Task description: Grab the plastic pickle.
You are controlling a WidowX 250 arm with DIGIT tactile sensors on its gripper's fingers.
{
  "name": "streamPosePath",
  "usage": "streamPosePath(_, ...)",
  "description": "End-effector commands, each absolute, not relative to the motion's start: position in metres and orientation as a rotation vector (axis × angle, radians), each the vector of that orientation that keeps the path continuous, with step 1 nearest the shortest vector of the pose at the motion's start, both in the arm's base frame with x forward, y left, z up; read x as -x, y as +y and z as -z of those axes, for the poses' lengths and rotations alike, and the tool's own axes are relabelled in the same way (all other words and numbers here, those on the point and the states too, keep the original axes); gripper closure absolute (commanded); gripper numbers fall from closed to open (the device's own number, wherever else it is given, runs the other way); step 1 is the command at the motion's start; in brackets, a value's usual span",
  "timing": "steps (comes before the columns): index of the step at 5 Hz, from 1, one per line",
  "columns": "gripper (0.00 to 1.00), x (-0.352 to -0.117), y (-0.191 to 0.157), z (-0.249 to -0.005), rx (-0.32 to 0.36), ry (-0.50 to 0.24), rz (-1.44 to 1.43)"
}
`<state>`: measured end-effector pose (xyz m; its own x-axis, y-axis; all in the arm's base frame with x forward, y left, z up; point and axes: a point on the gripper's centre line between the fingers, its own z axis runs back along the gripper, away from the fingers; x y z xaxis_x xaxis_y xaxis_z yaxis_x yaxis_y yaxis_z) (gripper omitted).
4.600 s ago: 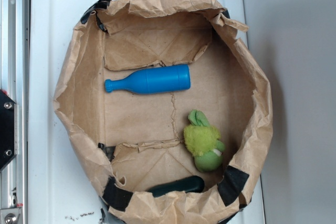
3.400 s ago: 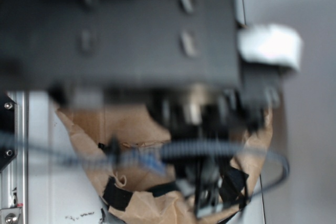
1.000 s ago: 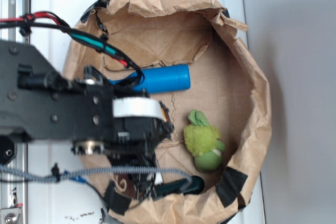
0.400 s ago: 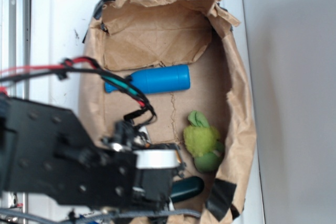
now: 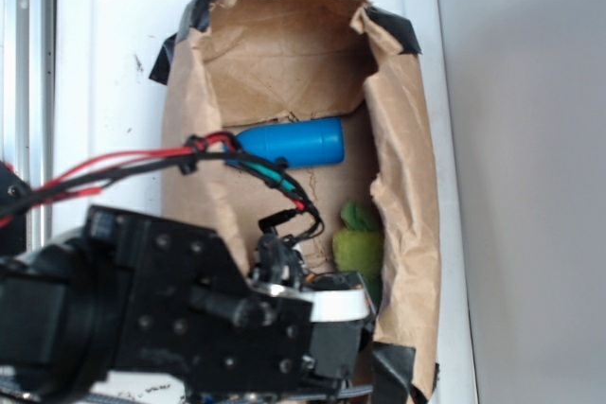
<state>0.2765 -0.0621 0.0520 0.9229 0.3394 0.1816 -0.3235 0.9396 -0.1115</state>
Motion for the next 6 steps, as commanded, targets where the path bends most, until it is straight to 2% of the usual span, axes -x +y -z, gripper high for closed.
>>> streamPosePath(1,0.00,-0.275,-0.069,-0.077,0.159,-0.218,-0.310)
streamPosePath(2,0.00,-0.262,-0.069,-0.080,0.212,-0.164,-0.263)
streamPosePath(4,0.00,-0.269,-0.075,-0.073,0.202,-0.164,-0.251)
streamPosePath(6,0.00,-0.269,-0.088,-0.061,0.153,-0.173,-0.277)
